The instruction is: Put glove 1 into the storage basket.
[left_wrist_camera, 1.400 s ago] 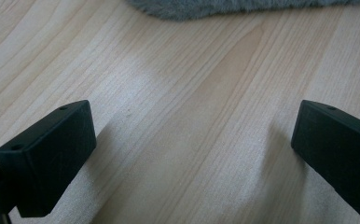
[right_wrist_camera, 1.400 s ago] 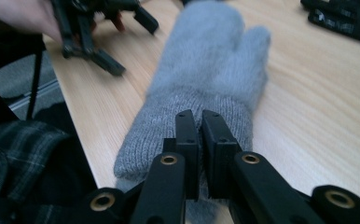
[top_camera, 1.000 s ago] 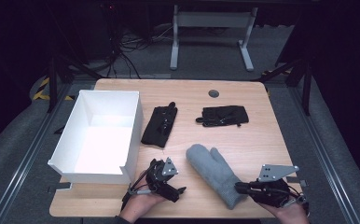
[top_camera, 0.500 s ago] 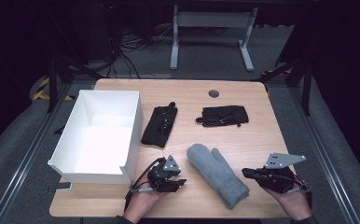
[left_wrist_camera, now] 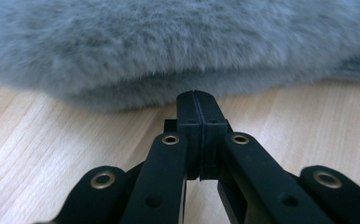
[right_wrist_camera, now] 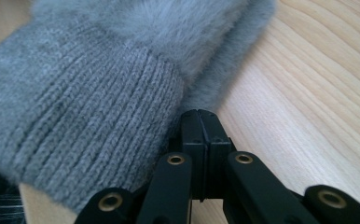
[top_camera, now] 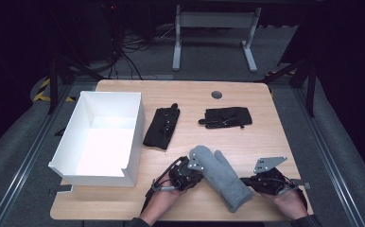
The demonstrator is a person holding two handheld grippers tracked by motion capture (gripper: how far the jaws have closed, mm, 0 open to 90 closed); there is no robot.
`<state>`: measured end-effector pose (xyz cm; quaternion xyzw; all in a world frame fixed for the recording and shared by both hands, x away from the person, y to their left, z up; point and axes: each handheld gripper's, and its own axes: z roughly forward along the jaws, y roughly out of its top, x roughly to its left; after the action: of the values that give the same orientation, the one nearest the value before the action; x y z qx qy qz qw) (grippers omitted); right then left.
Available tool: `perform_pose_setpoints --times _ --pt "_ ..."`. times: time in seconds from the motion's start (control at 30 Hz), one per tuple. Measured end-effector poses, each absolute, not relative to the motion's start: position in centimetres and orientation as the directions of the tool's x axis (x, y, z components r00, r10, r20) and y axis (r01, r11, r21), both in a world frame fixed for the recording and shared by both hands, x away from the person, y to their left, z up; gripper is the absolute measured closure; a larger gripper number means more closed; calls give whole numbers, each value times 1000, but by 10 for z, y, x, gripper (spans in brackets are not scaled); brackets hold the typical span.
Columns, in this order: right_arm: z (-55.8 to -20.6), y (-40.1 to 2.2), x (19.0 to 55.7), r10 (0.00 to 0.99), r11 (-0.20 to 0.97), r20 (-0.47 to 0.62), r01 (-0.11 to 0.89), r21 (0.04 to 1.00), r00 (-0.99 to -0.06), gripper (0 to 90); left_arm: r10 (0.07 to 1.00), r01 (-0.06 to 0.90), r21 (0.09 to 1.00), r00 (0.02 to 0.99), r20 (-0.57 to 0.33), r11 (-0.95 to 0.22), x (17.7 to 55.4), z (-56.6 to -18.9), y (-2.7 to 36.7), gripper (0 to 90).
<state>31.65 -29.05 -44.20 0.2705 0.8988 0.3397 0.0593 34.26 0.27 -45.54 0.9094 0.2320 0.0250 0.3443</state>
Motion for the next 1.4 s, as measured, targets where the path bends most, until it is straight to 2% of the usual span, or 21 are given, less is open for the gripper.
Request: perform_pose_setpoints --times 0.3,0.73,1.1,1.27,1.4 --pt "-444 -271 315 454 636 108 407 655 -884 900 476 447 643 868 -143 -622 358 -454 5 900" --pt "-450 -219 317 348 658 134 343 670 -928 900 508 483 643 845 -166 -594 386 -453 8 900" --pt "-454 -184 319 289 675 111 284 681 -951 900 500 493 645 844 -193 -584 400 -448 15 900" --pt "-454 -182 318 290 673 111 285 682 -951 900 503 496 643 842 -192 -584 400 -447 18 900" --pt "-449 -194 317 316 659 92 288 695 -944 799 517 501 660 834 -193 -560 401 -441 26 878"
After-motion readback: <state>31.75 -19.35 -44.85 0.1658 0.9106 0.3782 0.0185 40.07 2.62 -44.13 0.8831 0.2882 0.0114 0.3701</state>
